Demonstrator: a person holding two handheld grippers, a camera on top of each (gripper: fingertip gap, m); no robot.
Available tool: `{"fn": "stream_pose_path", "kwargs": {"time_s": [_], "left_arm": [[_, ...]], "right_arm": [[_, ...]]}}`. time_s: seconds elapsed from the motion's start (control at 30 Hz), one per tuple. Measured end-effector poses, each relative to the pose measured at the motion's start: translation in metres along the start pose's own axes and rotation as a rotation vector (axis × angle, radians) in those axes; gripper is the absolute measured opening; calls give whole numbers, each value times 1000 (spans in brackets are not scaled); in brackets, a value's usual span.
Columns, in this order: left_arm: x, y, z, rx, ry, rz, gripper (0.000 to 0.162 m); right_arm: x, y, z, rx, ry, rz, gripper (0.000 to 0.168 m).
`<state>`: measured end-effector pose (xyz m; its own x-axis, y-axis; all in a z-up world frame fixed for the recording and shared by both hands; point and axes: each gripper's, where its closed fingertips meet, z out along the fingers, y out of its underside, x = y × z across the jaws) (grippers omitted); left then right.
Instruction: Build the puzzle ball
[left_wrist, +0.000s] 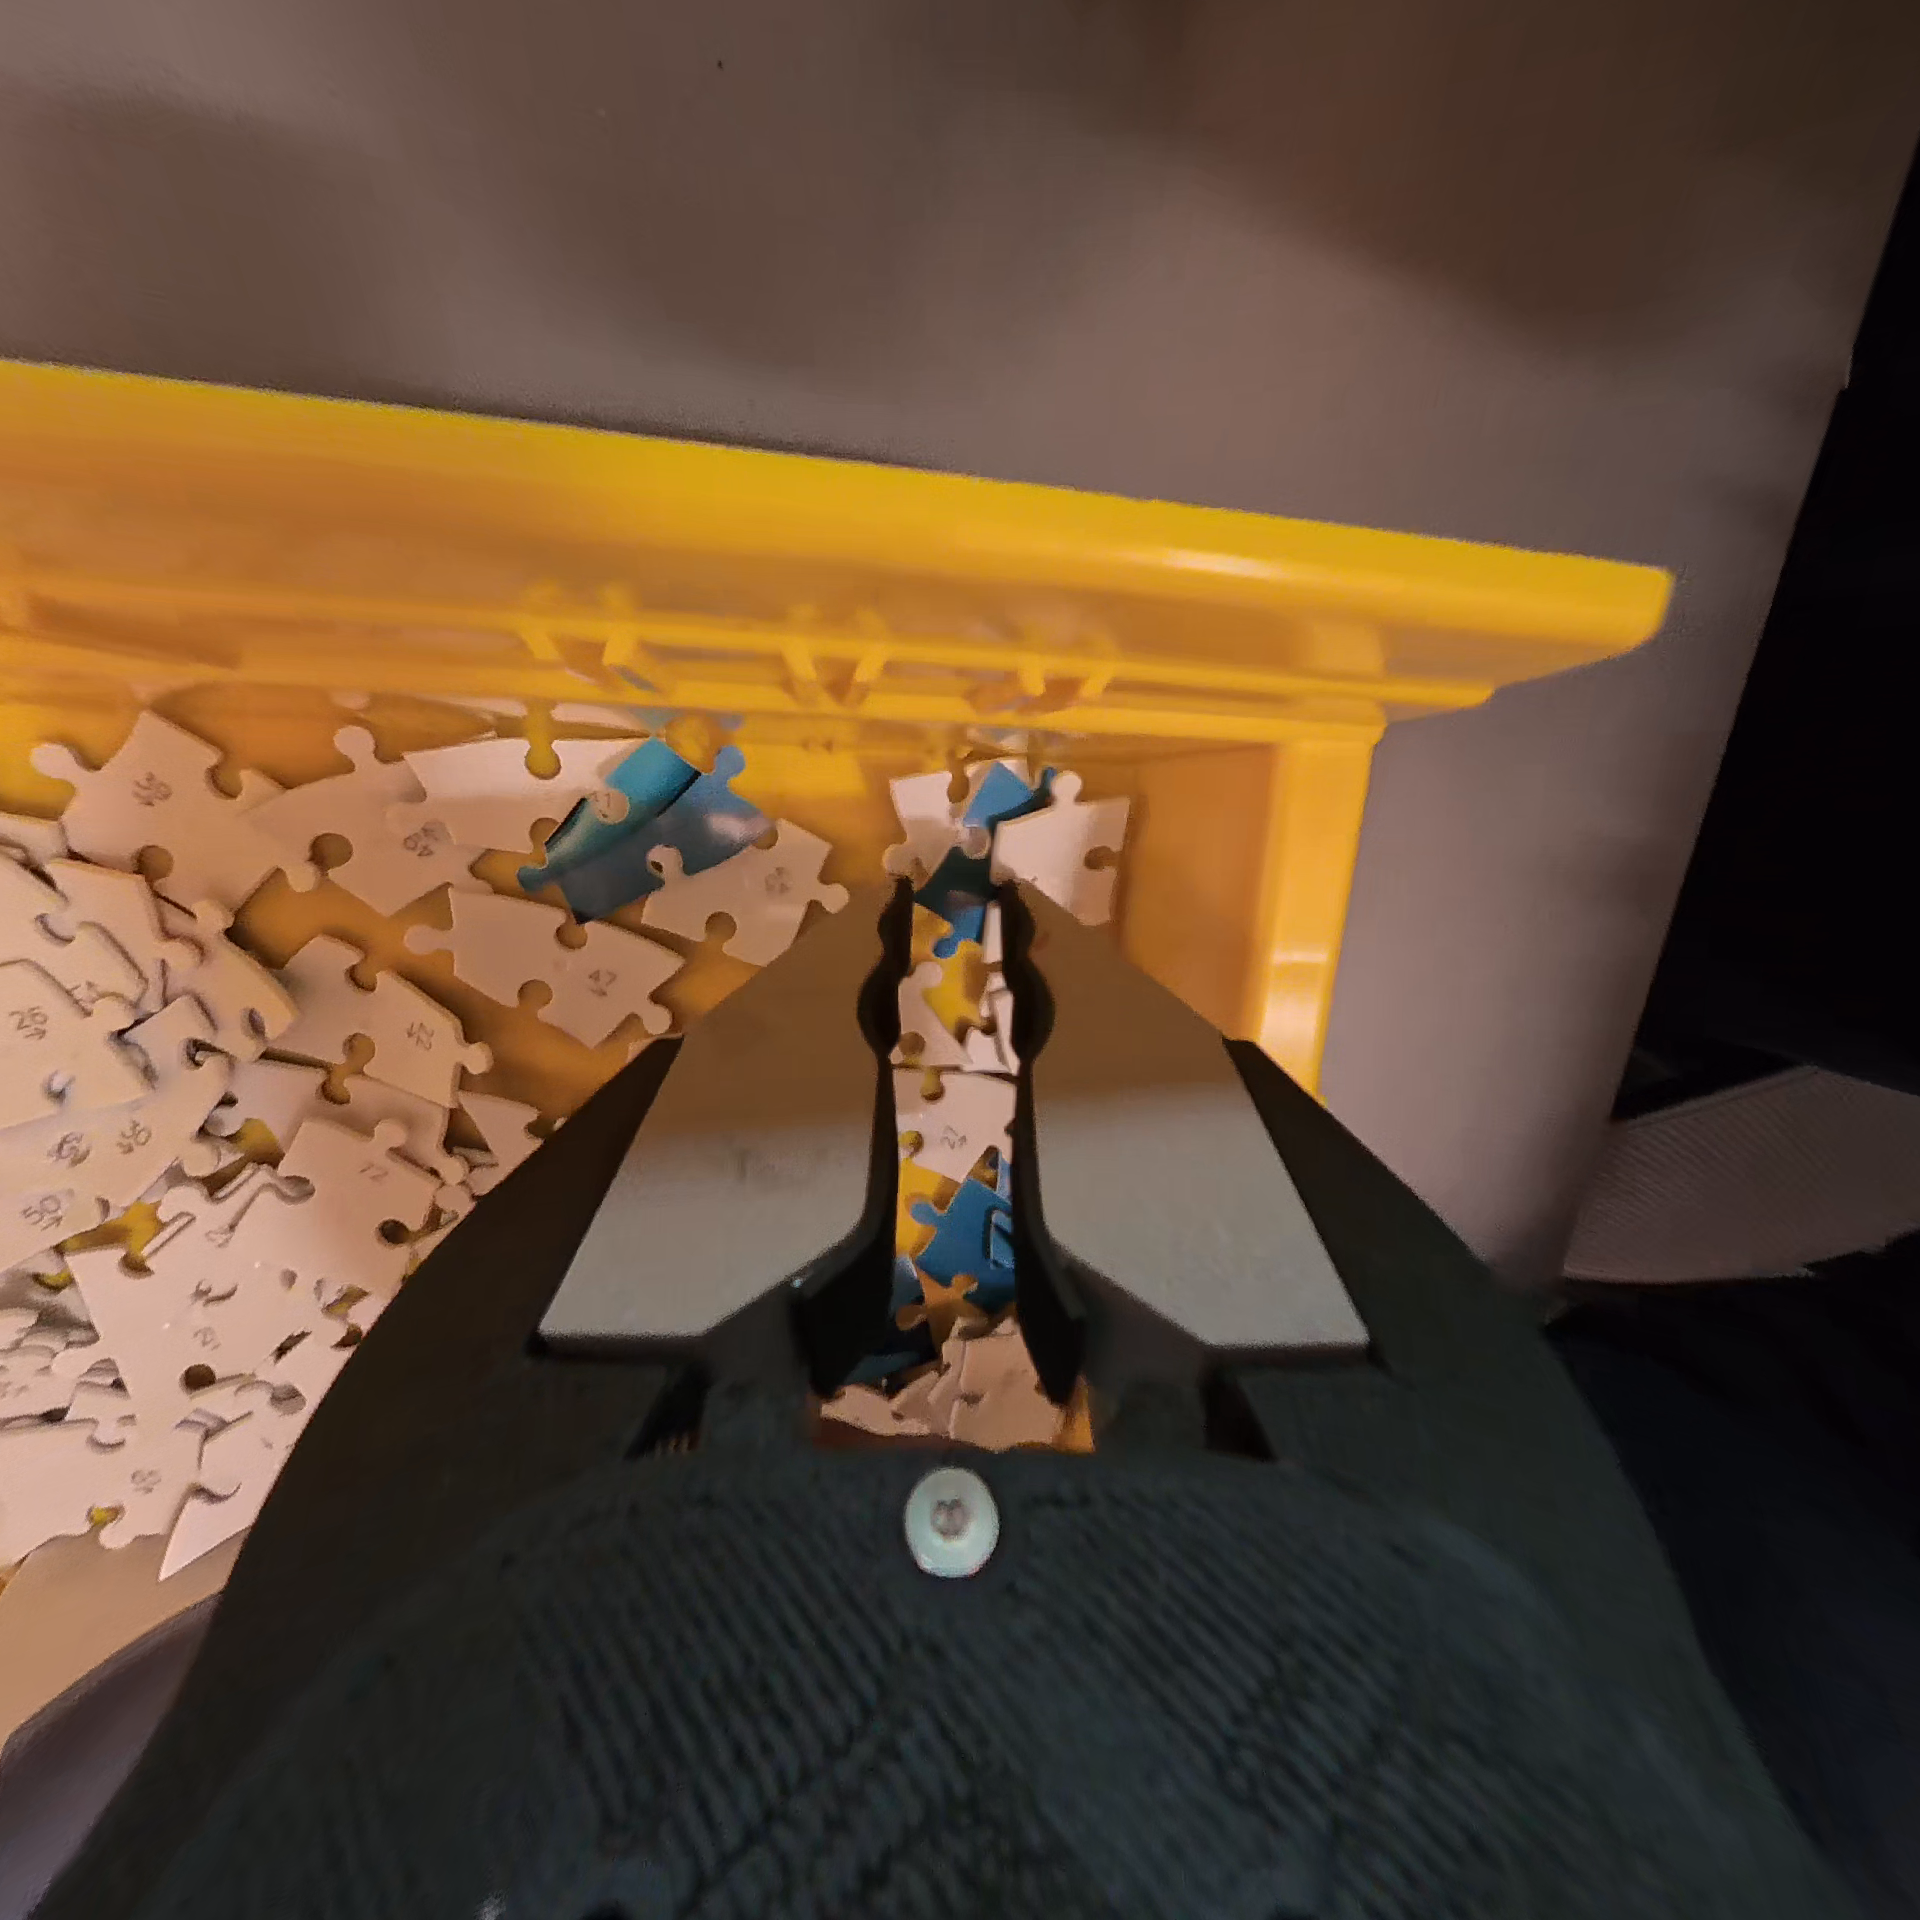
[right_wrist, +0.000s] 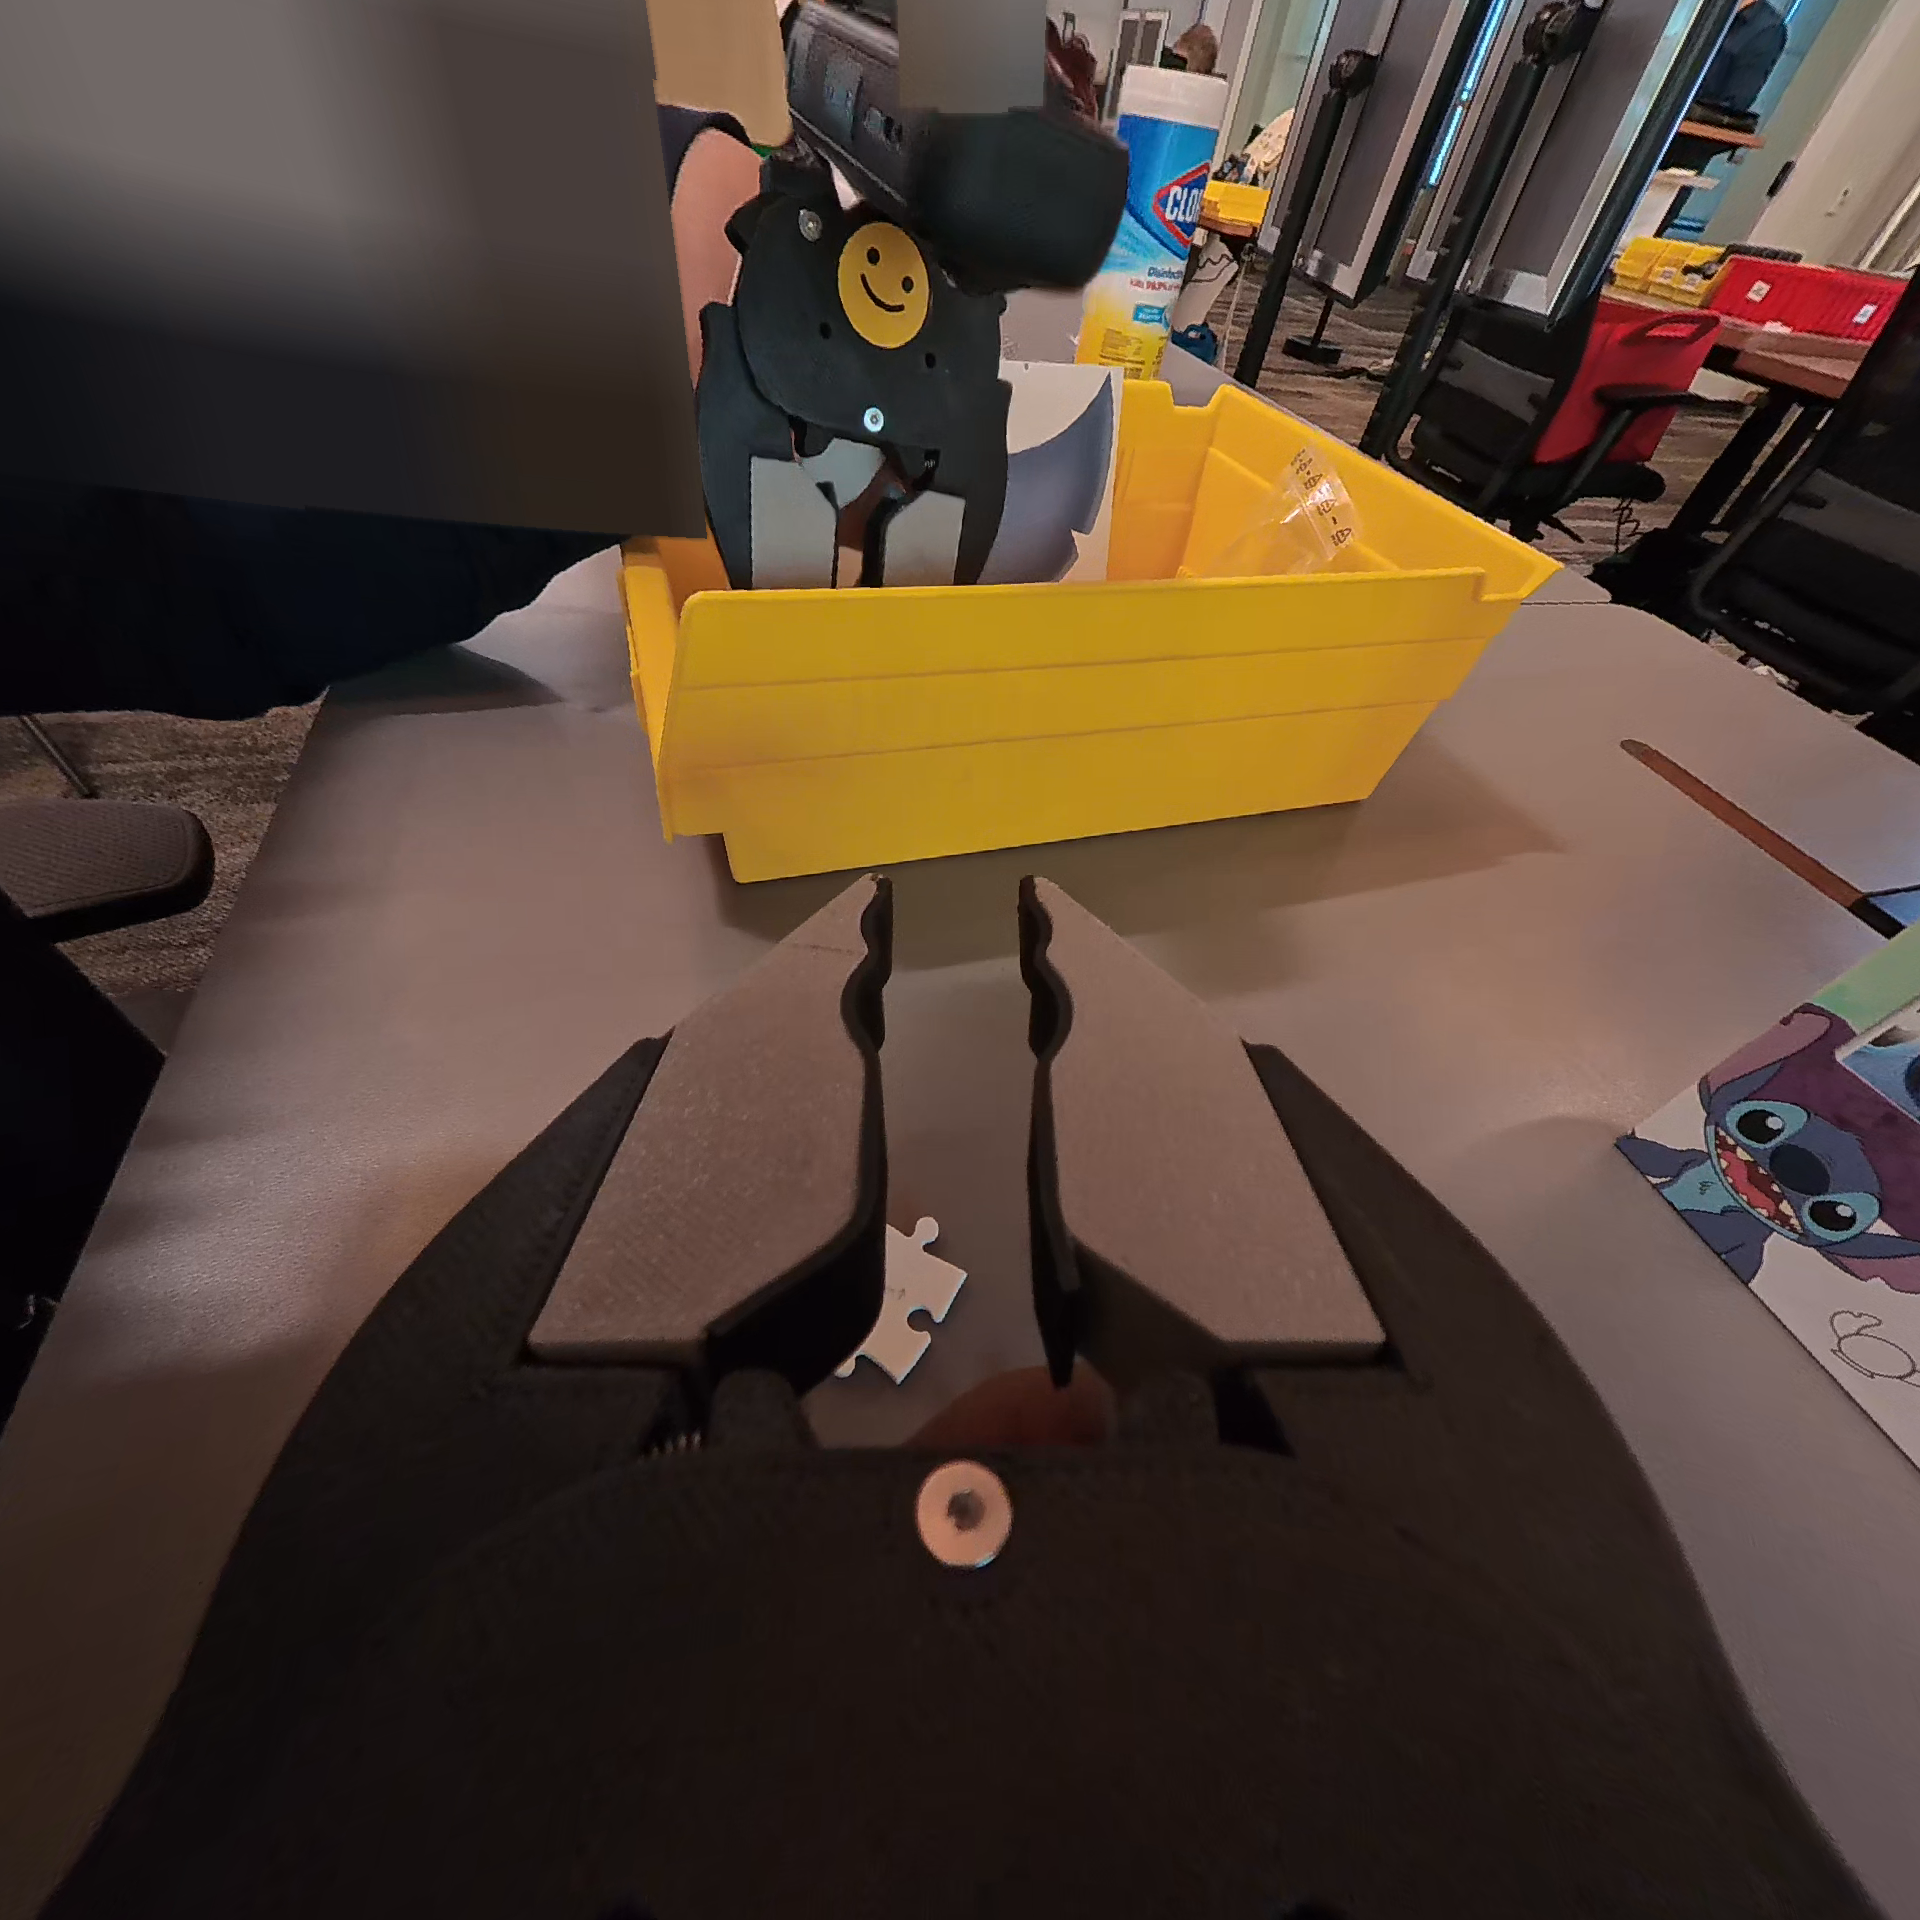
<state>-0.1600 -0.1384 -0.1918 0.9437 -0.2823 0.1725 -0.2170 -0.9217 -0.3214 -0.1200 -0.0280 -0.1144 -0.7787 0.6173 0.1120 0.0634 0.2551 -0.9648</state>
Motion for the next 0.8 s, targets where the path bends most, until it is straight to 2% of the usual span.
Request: {"fn": "stream_pose_path", "kwargs": {"time_s": [0.03,0.3,0.63,0.8], "left_arm": [[0,-1,-2,7,-4,3,12],[3,-6,-13,72,-14,27,3],[4,-7,-26,124,-54,30,0],[0,-2,-32,116,-143,68,0]], "right_arm": [[0,0,0,-1,-1,2,20],[-1,2,1,-6,-4,1,20],[0,1,1,-3,0,2,20],[0,1,1,-3,1,2,20]]}}
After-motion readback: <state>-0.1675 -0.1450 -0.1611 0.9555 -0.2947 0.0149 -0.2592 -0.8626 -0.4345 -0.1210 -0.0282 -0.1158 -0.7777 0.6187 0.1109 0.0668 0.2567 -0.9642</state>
